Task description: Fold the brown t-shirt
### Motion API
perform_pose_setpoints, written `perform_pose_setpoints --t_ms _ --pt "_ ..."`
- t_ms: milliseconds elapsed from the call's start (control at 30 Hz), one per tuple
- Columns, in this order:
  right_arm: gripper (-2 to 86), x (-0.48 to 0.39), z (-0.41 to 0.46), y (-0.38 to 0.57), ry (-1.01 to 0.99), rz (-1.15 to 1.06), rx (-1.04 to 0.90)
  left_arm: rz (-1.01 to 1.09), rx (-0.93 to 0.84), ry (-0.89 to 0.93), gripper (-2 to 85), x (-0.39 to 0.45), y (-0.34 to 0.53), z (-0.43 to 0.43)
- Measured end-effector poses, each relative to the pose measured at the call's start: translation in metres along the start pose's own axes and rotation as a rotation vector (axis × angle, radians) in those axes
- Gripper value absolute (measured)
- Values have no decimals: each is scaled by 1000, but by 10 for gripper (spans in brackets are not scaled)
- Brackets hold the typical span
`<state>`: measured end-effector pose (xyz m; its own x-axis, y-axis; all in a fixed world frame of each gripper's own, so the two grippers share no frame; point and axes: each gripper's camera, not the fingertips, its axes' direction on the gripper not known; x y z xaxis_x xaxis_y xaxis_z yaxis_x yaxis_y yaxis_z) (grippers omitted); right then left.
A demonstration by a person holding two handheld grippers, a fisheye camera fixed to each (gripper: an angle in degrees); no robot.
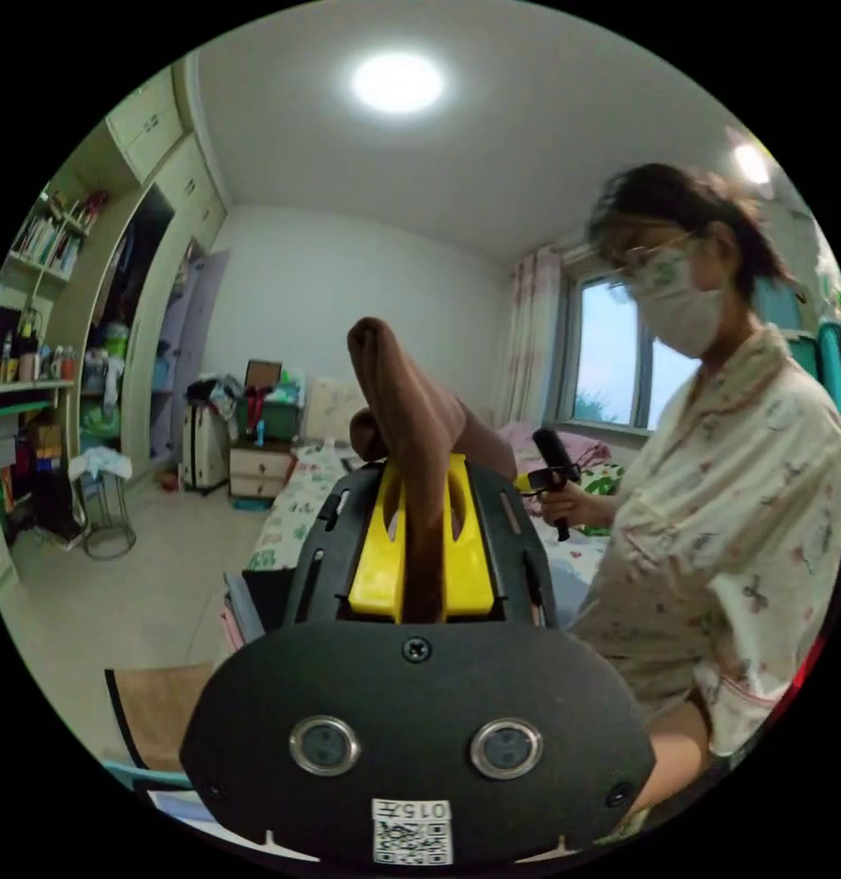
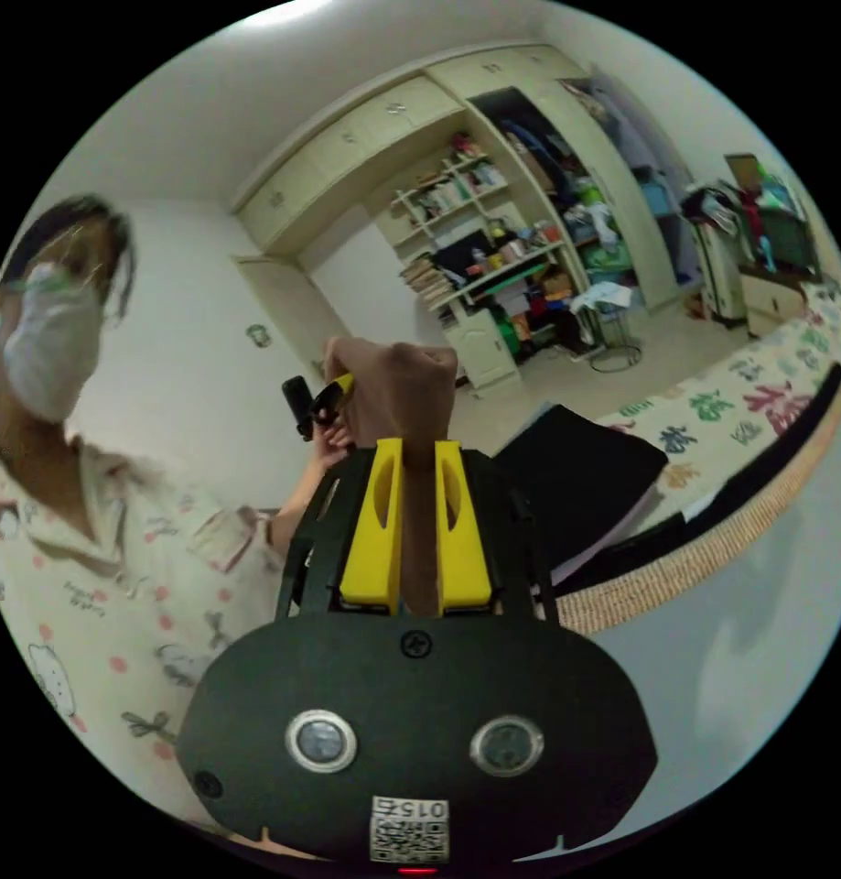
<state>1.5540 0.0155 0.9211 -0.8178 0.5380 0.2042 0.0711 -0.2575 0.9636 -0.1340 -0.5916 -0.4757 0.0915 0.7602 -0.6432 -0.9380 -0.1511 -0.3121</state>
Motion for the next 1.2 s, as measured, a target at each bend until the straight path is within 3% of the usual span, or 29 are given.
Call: perform_pose_setpoints --t_ms 233,567,800,1200 --pt "61 96 103 22 172 233 -108 -330 -297 -197 61 -114 46 174" --pt "59 146 200 132 340 472 -220 -420 -473 -329 66 -127 95 286" --pt "60 92 254 197 477 353 -323 -521 -512 -337 79 -136 132 322" --pt "60 -56 256 292 475 327 -364 -495 -504 -358 86 -69 123 298"
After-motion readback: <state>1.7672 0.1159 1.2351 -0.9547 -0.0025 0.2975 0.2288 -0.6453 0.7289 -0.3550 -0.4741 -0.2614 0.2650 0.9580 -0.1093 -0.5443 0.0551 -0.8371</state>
